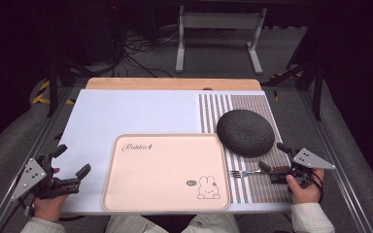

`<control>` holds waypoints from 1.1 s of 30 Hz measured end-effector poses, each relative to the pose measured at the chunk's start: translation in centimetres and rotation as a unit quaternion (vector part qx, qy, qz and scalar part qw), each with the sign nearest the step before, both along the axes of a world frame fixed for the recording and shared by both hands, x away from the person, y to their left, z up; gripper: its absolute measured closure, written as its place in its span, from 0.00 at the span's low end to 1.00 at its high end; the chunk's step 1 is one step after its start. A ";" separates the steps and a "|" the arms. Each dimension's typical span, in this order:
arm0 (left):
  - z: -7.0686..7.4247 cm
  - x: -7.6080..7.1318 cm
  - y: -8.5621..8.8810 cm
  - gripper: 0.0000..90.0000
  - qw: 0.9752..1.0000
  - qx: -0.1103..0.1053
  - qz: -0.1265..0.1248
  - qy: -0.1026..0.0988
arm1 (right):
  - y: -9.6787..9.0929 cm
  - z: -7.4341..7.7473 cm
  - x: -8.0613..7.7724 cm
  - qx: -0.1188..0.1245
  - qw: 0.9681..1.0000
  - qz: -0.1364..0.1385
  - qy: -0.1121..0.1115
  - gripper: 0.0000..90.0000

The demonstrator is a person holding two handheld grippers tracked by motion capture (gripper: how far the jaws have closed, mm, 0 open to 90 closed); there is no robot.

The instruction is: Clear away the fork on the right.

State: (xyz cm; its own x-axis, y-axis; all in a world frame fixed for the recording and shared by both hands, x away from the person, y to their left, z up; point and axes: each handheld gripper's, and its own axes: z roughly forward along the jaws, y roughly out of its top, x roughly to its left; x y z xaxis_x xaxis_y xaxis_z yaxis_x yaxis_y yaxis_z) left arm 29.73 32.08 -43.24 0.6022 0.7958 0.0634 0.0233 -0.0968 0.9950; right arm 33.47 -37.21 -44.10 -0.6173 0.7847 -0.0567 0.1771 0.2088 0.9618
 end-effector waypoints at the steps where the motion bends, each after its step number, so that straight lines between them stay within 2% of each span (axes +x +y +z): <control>1: 0.0 0.0 0.0 0.00 1.000 0.001 0.000 -0.002 | 0.0 0.0 0.0 -0.001 1.000 0.001 -0.003 0.01; 20: 0.0 0.0 -0.1 0.00 1.000 0.003 0.002 0.000 | 0.1 0.2 0.1 0.004 1.000 0.007 -0.001 0.01; 27: 0.1 0.0 -0.1 0.00 1.000 0.002 0.003 0.000 | 0.8 1.7 1.1 0.013 1.000 0.016 -0.003 0.01; 33: 0.1 0.0 0.0 0.00 1.000 0.002 0.003 0.001 | 1.8 2.6 2.2 0.012 1.000 0.025 0.008 0.01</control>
State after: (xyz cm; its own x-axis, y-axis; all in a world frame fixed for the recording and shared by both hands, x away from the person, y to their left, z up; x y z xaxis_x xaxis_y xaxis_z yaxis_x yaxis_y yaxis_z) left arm 29.75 32.03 -43.17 0.5977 0.7991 0.0644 0.0267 -0.1001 0.9946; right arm 35.71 -35.39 -41.46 -0.6563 0.7540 -0.0280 0.1834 0.1953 0.9634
